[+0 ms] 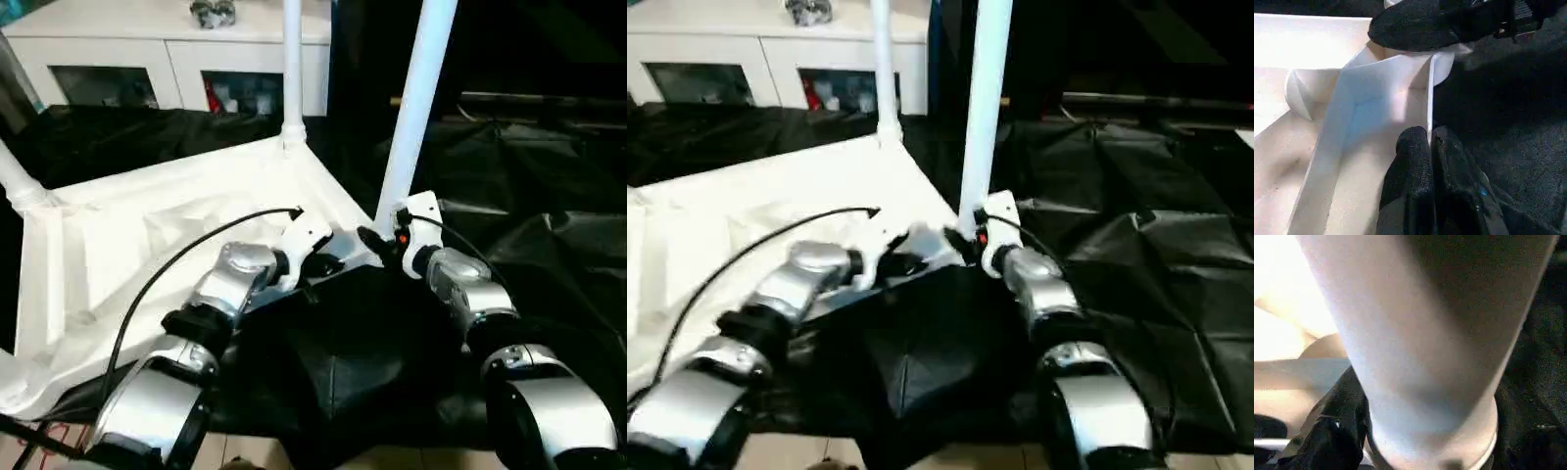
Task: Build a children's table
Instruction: Rotate leg to tighten
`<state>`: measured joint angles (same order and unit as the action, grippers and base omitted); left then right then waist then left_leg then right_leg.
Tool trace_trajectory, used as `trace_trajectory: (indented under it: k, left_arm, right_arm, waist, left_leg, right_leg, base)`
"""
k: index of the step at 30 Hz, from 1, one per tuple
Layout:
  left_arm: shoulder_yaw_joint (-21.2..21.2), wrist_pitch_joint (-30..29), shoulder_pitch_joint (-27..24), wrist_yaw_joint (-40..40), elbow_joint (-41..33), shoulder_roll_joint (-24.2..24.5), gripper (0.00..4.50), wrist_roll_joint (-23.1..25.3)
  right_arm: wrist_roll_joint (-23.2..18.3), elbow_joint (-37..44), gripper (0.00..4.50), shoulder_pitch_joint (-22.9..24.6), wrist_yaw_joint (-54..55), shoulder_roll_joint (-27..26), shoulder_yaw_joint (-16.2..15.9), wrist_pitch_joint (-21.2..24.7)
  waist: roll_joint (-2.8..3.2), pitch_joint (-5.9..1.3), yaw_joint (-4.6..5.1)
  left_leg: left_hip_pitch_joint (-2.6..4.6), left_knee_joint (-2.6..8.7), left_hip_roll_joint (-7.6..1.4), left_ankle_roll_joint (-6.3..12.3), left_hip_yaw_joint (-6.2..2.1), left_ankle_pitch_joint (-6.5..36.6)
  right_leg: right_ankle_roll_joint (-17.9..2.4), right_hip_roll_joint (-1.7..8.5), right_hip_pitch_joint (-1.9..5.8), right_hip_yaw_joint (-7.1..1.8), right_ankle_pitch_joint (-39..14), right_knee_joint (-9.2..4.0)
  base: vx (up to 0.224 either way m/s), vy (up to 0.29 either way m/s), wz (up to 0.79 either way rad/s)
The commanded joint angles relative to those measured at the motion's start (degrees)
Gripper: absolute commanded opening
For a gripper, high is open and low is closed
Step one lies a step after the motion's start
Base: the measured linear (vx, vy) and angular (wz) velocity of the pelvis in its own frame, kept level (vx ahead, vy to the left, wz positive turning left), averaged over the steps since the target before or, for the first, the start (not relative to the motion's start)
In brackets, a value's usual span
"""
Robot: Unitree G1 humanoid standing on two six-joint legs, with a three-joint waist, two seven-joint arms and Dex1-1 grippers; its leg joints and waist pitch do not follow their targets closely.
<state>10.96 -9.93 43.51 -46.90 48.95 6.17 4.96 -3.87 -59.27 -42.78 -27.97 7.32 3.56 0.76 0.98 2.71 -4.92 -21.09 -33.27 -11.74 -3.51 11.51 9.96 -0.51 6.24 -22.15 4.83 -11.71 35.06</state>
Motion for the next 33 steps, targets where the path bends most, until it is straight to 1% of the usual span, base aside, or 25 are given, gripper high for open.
trace_trajectory:
  k: [1, 3, 5, 8, 9, 10, 11, 12, 13, 14, 16, 17, 19, 22, 23, 24, 25, 28, 29, 33]
  left_arm:
    - [-0.3, 2.2, 1.6, 0.0, -1.0, -3.0, 0.0, -1.5]
    - [0.3, 2.5, 1.1, -1.6, -1.5, -2.5, 0.0, -1.7]
    - [1.0, 2.9, 0.2, -4.4, -2.4, -1.5, 0.0, -2.0]
    - [1.9, 3.5, -0.9, -8.9, -4.0, 0.4, 0.0, -2.5]
    - [2.2, 3.4, -1.2, -10.6, -4.5, 1.0, 0.0, -2.7]
    - [2.2, 3.4, -1.2, -10.6, -4.5, 1.0, 0.0, -2.7]
    - [2.9, 4.1, -2.0, -14.5, -5.7, 2.3, 0.0, -3.2]
    - [2.9, 4.1, -2.1, -14.7, -5.8, 2.4, 0.0, -3.3]
    - [3.3, 4.1, -2.5, -16.8, -6.5, 3.1, 0.0, -3.6]
    - [3.9, 4.4, -3.3, -20.4, -7.8, 4.6, 0.0, -4.1]
    - [4.1, 4.5, -3.8, -22.7, -8.6, 5.5, 0.0, -4.5]
    - [4.4, 4.7, -4.2, -24.7, -9.2, 6.5, 0.0, -4.7]
    - [4.6, 4.8, -4.4, -26.2, -9.5, 7.6, 0.0, -4.5]
    - [4.5, 5.1, -4.4, -27.7, -9.5, 8.7, 0.0, -4.6]
    - [4.5, 5.0, -4.5, -28.3, -9.7, 9.0, 0.0, -4.7]
    - [4.5, 5.0, -4.5, -28.9, -9.8, 9.3, 0.0, -4.8]
    - [4.5, 5.0, -4.6, -29.3, -10.1, 9.5, 0.0, -5.0]
    - [4.5, 4.7, -4.8, -30.3, -10.7, 10.0, 0.0, -5.3]
    - [4.5, 4.7, -4.8, -30.5, -10.8, 10.0, 0.0, -5.4]
    - [4.5, 4.7, -4.9, -30.7, -10.8, 10.1, 0.0, -5.5]
  right_arm:
    - [1.1, -3.2, 3.52, 1.1, -5.2, -4.7, -3.1, 1.3]
    - [1.1, -2.8, 3.65, 1.1, -7.0, -4.2, -3.6, 0.9]
    - [1.7, -2.0, 3.93, 1.3, -10.0, -2.9, -5.0, -0.8]
    - [1.7, -0.5, 3.93, 2.1, -16.2, -0.6, -6.0, -3.0]
    - [1.7, 0.1, 3.93, 2.4, -18.3, 0.2, -6.4, -3.6]
    - [1.7, 0.1, 3.93, 2.4, -18.3, 0.2, -6.4, -3.6]
    - [1.7, 1.1, 3.93, 2.9, -22.3, 1.9, -6.9, -4.8]
    - [1.7, 1.2, 3.93, 2.9, -22.6, 1.9, -6.9, -4.8]
    - [1.5, 1.7, 3.93, 3.1, -24.5, 2.7, -7.1, -5.1]
    - [1.3, 2.6, 3.93, 3.5, -28.3, 4.2, -7.3, -5.7]
    - [1.2, 3.3, 3.93, 3.9, -31.2, 5.2, -7.7, -5.9]
    - [1.0, 4.6, 3.93, 4.5, -35.0, 6.4, -8.6, -5.8]
    - [0.6, 6.5, 3.93, 5.5, -39.8, 7.6, -9.7, -5.4]
    - [0.4, 8.6, 3.93, 6.7, -44.2, 8.9, -11.0, -4.5]
    - [0.4, 9.3, 3.93, 7.1, -45.4, 9.2, -11.5, -4.2]
    - [0.3, 9.8, 3.93, 7.3, -46.3, 9.5, -11.8, -3.8]
    - [0.3, 10.1, 3.79, 7.5, -47.0, 9.6, -11.9, -3.5]
    - [-0.2, 10.9, 3.68, 8.1, -48.2, 9.5, -11.8, -2.5]
    - [-0.5, 11.4, 3.51, 8.3, -48.4, 9.4, -11.9, -2.1]
    - [-0.9, 12.1, 3.28, 8.8, -48.7, 9.2, -12.1, -1.4]
  waist:
    - [-0.47, -3.55, 0.19]
    - [-0.45, -3.49, 0.17]
    - [-0.44, -3.51, 0.12]
    - [-0.52, -3.56, 0.11]
    - [-0.52, -3.58, 0.0]
    - [-0.44, -3.6, -0.11]
    - [-0.56, -3.59, -0.16]
    - [-0.52, -3.68, -0.24]
    - [-0.41, -3.66, -0.19]
    - [-0.4, -3.74, -0.21]
    - [-0.42, -3.87, -0.19]
    - [-0.36, -3.83, -0.19]
    - [-0.34, -3.83, -0.3]
    - [-0.21, -3.79, -0.36]
    - [-0.24, -3.69, -0.42]
    - [-0.26, -3.65, -0.5]
    - [-0.22, -3.69, -0.5]
    - [-0.21, -3.64, -0.49]
    - [-0.23, -3.63, -0.53]
    - [-0.26, -3.78, -0.57]
  left_leg:
    - [0.59, 3.83, -1.54, 2.5, -0.84, 11.8]
    - [0.6, 3.86, -1.61, 2.77, -0.85, 12.2]
    - [0.61, 3.88, -1.67, 2.71, -0.84, 12.5]
    - [0.37, 3.72, -1.66, 3.46, -0.78, 11.5]
    - [0.39, 3.67, -1.67, 3.76, -0.75, 11.2]
    - [0.44, 3.6, -1.78, 4.23, -0.7, 10.7]
    - [0.38, 3.6, -1.81, 4.52, -0.69, 10.3]
    - [0.37, 3.55, -1.86, 4.66, -0.72, 10.1]
    - [0.38, 3.5, -1.92, 4.99, -0.63, 9.7]
    - [0.34, 3.43, -1.92, 5.39, -0.67, 9.3]
    - [0.27, 3.32, -1.91, 5.88, -0.65, 8.9]
    - [0.25, 3.26, -1.93, 6.51, -0.62, 8.4]
    - [0.34, 3.23, -1.96, 6.79, -0.63, 8.8]
    - [0.45, 3.31, -2.08, 6.52, -0.63, 9.6]
    - [0.46, 3.43, -2.1, 5.89, -0.63, 10.4]
    - [0.49, 3.46, -2.1, 5.72, -0.68, 10.6]
    - [0.45, 3.51, -2.14, 5.42, -0.73, 10.6]
    - [0.52, 3.58, -2.16, 4.62, -0.72, 11.4]
    - [0.57, 3.59, -2.17, 4.45, -0.72, 11.3]
    - [0.47, 3.46, -2.1, 4.72, -0.72, 10.0]
  right_leg:
    - [-13.3, 2.62, 2.32, -2.48, -7.9, -4.27]
    - [-13.3, 2.67, 2.32, -2.5, -8.4, -4.34]
    - [-13.3, 2.72, 2.31, -2.47, -8.9, -4.38]
    - [-13.8, 2.67, 2.54, -2.43, -7.0, -4.11]
    - [-13.9, 2.68, 2.57, -2.4, -6.7, -4.11]
    - [-14.3, 2.67, 2.47, -2.41, -6.0, -3.98]
    - [-14.6, 2.68, 2.52, -2.38, -5.6, -3.9]
    - [-14.7, 2.73, 2.59, -2.34, -5.3, -3.84]
    - [-15.2, 2.61, 2.49, -2.38, -4.0, -3.7]
    - [-15.6, 2.59, 2.57, -2.32, -3.1, -3.51]
    - [-16.0, 2.56, 2.63, -2.32, -1.9, -3.31]
    - [-16.5, 2.48, 2.56, -2.3, -0.7, -3.22]
    - [-16.7, 2.45, 2.53, -2.26, -0.8, -3.26]
    - [-16.8, 2.47, 2.37, -2.3, -1.7, -3.3]
    - [-16.7, 2.51, 2.34, -2.36, -2.8, -3.42]
    - [-16.6, 2.52, 2.37, -2.36, -3.2, -3.46]
    - [-16.5, 2.58, 2.4, -2.35, -3.4, -3.4]
    - [-16.4, 2.65, 2.29, -2.43, -4.7, -3.52]
    - [-16.3, 2.66, 2.26, -2.46, -4.7, -3.53]
    - [-16.5, 2.63, 2.34, -2.42, -2.8, -3.28]
  base:
    - [0.0, 0.0, 0.0]
    - [0.0, 0.0, 0.0]
    - [0.0, 0.0, 0.0]
    - [0.0, 0.0, 0.0]
    - [0.0, 0.0, 0.0]
    - [0.0, 0.0, 0.0]
    - [0.0, 0.0, 0.0]
    - [0.0, 0.0, 0.0]
    - [0.0, 0.0, 0.0]
    - [0.0, 0.0, 0.0]
    - [0.0, 0.0, 0.0]
    - [0.0, 0.0, 0.0]
    - [0.0, 0.0, 0.0]
    - [0.0, 0.0, 0.0]
    - [0.0, 0.0, 0.0]
    - [0.0, 0.0, 0.0]
    - [0.0, 0.0, 0.0]
    - [0.0, 0.0, 0.0]
    - [0.0, 0.0, 0.0]
    - [0.0, 0.0, 0.0]
